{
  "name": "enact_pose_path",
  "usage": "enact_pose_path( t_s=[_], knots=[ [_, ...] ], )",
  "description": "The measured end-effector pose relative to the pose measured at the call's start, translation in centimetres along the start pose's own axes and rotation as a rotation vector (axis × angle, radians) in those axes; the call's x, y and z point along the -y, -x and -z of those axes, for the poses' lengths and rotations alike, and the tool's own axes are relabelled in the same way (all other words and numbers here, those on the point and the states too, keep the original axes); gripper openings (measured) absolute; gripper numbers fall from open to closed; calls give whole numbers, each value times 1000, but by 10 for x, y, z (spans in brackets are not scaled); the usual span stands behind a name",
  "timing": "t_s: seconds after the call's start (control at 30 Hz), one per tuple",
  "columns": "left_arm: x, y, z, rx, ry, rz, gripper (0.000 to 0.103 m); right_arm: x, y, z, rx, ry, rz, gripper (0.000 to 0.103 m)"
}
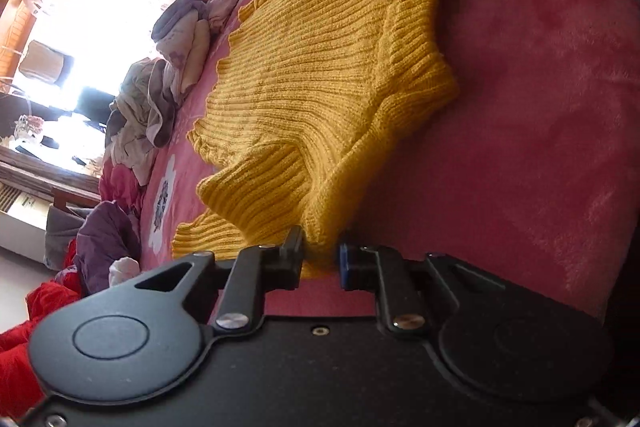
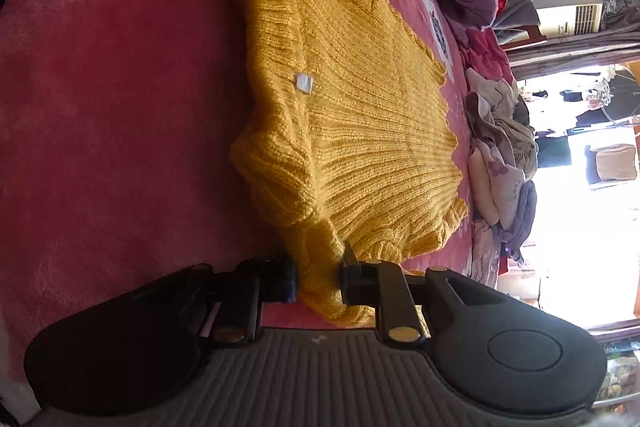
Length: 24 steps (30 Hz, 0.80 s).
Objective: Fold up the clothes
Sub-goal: 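Lay the sweater flat on the bed and open both tools, then grasp a sleeve cuff with each tool and pull the sleeves outward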
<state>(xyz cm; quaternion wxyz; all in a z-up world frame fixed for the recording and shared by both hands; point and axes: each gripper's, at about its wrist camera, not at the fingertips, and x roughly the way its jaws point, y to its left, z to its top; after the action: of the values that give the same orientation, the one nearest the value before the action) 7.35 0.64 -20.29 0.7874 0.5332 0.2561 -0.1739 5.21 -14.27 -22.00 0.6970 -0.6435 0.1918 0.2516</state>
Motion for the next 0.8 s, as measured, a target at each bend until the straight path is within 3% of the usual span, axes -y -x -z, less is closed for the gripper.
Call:
enact_pose_path(
  t_s=[0.07,0.13,0.23,0.27,0.43,0.57,0.7,0.8],
  knots=[
    [0,3,0,-7,11,-5,27,4,-2,-2,-10,-36,7,26],
    [-11,10,3,-8,93,50,30,9,2,-1,-14,-76,6,31],
    [-30,22,11,5,233,115,53,19,17,9,2,-147,-22,50],
    [-36,27,15,10,288,125,53,24,22,14,5,-186,-41,55],
    [-77,24,41,12,579,164,53,65,43,54,25,-516,-207,56],
    [-113,4,59,26,892,181,55,119,47,108,154,-1038,-335,62],
    [-140,-22,80,24,1234,215,56,154,16,167,254,-1546,-320,63],
    [-152,-47,105,14,1488,245,56,158,-22,200,274,-1786,-285,63]
  ],
)
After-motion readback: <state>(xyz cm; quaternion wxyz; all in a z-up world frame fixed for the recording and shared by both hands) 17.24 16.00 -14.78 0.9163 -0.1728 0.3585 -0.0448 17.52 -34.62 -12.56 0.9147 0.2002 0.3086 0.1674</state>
